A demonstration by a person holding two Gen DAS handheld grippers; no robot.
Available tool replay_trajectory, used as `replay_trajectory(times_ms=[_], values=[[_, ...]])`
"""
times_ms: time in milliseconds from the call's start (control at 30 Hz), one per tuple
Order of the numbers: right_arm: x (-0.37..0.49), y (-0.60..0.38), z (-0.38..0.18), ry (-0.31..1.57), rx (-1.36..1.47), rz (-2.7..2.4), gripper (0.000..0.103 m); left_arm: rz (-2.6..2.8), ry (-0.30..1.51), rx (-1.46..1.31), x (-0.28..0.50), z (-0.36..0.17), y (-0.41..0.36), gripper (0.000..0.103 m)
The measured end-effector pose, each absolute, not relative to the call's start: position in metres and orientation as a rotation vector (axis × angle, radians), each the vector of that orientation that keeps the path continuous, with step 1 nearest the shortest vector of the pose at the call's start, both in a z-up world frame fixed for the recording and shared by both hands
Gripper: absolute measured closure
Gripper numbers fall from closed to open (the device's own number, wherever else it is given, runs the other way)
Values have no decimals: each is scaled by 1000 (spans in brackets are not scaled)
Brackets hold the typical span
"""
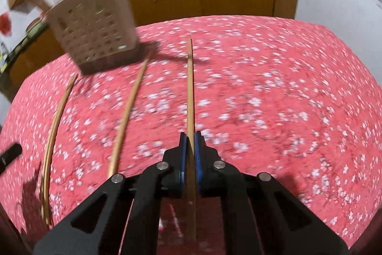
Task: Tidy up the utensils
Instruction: 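Lower the left tool onto a chopstick on the table while the right tool lowers onto another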
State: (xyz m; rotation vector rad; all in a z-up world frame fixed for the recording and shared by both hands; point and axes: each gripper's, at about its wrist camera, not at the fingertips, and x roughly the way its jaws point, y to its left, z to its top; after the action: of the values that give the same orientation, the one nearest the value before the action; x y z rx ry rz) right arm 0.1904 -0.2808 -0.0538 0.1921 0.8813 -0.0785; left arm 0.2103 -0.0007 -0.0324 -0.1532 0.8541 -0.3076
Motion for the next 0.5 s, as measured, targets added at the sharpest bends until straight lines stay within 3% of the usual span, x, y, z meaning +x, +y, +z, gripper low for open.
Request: replay_trajectory(times_ms=[500], values=[[187, -280, -52, 876, 159, -61, 95, -257, 919, -26, 211, -59, -27, 89]])
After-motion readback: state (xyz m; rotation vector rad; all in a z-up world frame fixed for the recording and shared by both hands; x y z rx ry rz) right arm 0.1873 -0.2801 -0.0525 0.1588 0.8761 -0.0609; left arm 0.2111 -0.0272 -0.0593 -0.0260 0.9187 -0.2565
